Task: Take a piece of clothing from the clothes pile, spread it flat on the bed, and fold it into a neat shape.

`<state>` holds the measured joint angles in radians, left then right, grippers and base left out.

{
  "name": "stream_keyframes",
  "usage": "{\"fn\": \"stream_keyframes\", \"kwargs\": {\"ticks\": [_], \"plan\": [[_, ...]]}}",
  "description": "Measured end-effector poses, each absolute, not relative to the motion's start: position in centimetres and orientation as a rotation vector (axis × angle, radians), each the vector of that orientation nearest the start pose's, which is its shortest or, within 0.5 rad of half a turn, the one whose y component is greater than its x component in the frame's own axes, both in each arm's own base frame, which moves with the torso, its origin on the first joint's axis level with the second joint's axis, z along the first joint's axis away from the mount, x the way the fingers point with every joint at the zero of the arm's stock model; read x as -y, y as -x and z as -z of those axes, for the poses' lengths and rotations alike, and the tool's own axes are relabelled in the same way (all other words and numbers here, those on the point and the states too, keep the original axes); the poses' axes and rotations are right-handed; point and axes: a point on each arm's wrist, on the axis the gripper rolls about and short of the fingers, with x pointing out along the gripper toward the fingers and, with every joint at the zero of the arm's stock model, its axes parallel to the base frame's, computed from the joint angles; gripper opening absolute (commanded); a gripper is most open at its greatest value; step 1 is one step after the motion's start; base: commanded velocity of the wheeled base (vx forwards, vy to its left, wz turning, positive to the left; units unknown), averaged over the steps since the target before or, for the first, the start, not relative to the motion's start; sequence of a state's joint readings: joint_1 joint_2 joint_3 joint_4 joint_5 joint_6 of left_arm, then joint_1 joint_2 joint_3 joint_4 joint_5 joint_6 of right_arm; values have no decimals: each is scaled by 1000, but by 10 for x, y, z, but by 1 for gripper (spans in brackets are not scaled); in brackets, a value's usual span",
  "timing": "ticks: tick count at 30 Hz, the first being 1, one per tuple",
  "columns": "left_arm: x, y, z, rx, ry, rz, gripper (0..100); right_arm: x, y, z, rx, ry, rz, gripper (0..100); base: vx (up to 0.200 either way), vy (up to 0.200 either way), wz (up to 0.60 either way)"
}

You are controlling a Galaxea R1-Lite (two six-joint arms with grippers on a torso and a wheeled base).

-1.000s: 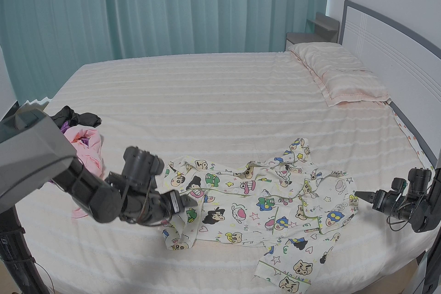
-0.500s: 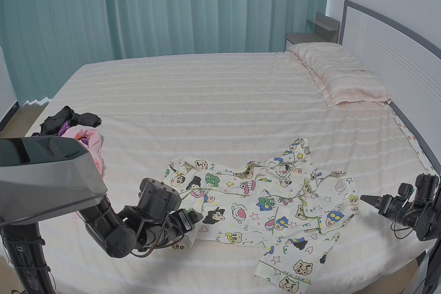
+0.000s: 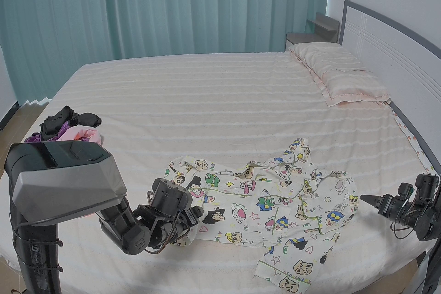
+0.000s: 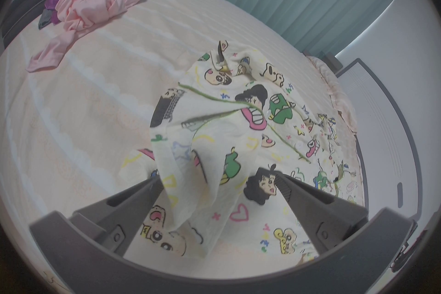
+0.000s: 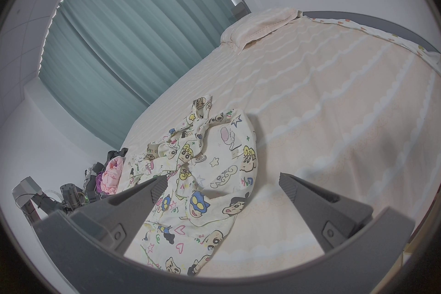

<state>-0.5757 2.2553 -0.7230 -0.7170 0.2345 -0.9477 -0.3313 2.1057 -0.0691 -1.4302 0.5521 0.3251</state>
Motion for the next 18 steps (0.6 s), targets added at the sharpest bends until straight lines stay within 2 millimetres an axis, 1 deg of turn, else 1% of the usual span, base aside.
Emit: {"fn": "stream_keyframes", "kwargs": {"ticks": [6, 11, 13, 18], "plan": [[180, -288, 17, -856, 542, -90, 0, 61, -214, -11, -587, -572, -128, 100, 0, 0, 0], [169, -285, 21, -921, 499, -150, 0, 59, -210, -9, -611, -579, -138, 100, 0, 0, 0], [165, -287, 17, -914, 499, -157, 0, 57, -207, -7, -626, -579, -146, 100, 0, 0, 0], [149, -295, -1, -866, 511, -170, 0, 51, -205, 1, -673, -540, -187, 100, 0, 0, 0]]}}
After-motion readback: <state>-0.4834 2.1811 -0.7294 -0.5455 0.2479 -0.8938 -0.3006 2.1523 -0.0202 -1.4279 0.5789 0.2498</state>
